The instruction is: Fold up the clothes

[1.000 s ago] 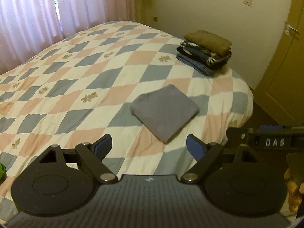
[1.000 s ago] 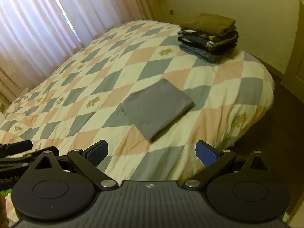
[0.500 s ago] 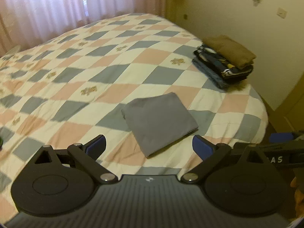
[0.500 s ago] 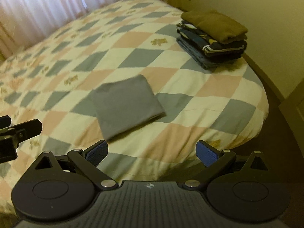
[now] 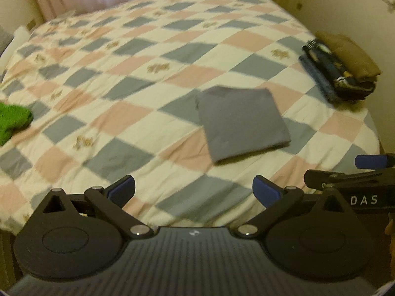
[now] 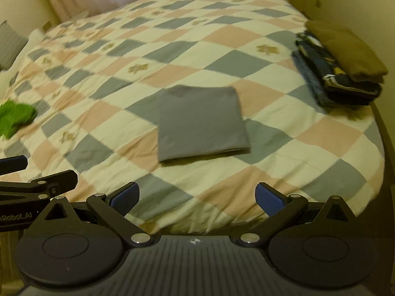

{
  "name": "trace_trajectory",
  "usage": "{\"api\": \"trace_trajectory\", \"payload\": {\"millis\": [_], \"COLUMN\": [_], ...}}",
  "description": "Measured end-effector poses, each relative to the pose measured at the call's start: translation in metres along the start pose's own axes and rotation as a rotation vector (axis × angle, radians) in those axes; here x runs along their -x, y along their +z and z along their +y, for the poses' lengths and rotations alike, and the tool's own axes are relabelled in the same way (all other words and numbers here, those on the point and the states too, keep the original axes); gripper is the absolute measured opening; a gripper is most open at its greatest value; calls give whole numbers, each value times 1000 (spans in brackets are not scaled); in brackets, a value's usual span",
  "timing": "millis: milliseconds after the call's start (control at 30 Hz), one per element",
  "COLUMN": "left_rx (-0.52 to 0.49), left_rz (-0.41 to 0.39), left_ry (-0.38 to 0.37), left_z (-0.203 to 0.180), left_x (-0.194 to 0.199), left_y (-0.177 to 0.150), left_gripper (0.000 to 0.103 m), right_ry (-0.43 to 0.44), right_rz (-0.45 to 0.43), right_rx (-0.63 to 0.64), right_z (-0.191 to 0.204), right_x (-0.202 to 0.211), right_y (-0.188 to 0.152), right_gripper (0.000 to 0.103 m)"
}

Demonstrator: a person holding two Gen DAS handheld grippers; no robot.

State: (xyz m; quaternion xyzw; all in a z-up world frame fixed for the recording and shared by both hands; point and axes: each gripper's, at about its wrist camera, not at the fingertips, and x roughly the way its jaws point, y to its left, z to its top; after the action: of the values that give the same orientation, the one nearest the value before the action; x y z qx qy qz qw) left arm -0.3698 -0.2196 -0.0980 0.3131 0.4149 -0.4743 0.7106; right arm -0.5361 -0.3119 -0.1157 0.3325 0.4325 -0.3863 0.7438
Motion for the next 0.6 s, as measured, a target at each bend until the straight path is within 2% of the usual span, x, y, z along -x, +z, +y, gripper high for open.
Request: {"api": "trace_trajectory", "payload": {"millis": [200,300,533,600], "left_rx": [45,49,20,4], "left_rz": [97,113,146,148], "left_ry": [24,30,-2,-41], "left_z": [10,14,13,11], "left_x": [-20,-30,-76,-93], "left_y": [-7,-2,38,54], "left_gripper": [101,101,101,101], "right_ry": [16,18,-2,-12], "right_rz": [66,86,118,126], "right_rx": [33,33,20,1], "right_z": [4,4,-8,-15], "right_x": [-20,-29,-55,-64], "right_y": [2,8,37,48], "right_gripper": [103,103,103,103]}}
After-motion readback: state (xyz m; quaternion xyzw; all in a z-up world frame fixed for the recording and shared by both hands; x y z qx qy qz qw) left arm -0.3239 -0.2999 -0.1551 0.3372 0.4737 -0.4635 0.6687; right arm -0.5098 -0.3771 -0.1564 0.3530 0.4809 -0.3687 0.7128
